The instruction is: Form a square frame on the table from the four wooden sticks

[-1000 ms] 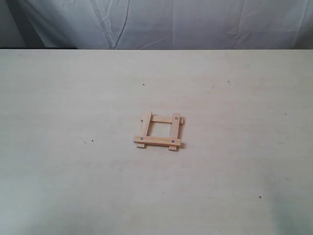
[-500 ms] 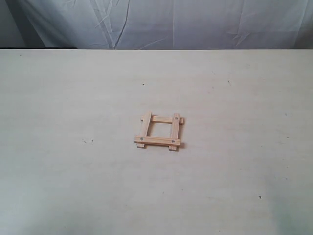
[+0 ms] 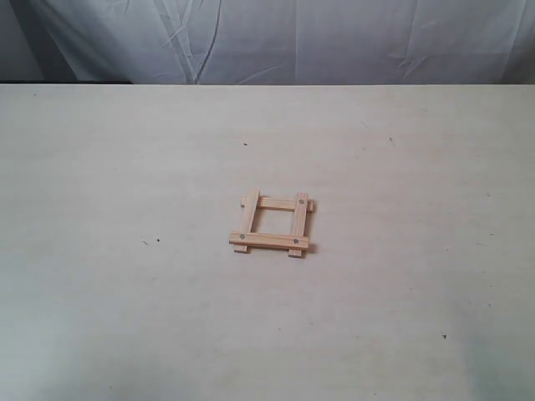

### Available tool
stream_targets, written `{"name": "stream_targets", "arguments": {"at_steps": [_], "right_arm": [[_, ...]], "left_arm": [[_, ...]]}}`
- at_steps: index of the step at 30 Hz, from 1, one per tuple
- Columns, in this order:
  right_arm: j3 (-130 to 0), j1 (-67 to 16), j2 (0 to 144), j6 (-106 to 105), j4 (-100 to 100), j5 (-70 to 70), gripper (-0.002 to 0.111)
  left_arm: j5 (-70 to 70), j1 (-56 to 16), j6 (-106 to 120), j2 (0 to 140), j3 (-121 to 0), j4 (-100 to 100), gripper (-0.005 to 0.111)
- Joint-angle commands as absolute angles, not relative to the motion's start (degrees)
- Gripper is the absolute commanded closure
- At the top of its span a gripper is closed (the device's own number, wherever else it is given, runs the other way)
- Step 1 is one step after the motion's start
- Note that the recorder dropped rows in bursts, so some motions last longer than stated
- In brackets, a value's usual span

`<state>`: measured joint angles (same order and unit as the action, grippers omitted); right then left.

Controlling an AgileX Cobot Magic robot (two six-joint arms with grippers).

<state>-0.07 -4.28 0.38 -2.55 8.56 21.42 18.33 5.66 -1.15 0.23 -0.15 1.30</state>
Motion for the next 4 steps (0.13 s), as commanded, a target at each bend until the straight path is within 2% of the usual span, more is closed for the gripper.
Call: {"name": "stream_targets", "arguments": {"at_steps": [1, 4], "right_arm": [[0.00, -3.99, 0.00, -2.79, 8.49, 20.83, 0.108], [0.00, -3.99, 0.00, -2.79, 8.49, 20.83, 0.108]], "left_arm": [[17.56, 5.51, -1.09, 0.00, 0.00, 1.20, 0.107], [17.56, 5.51, -1.09, 0.00, 0.00, 1.20, 0.107]]}}
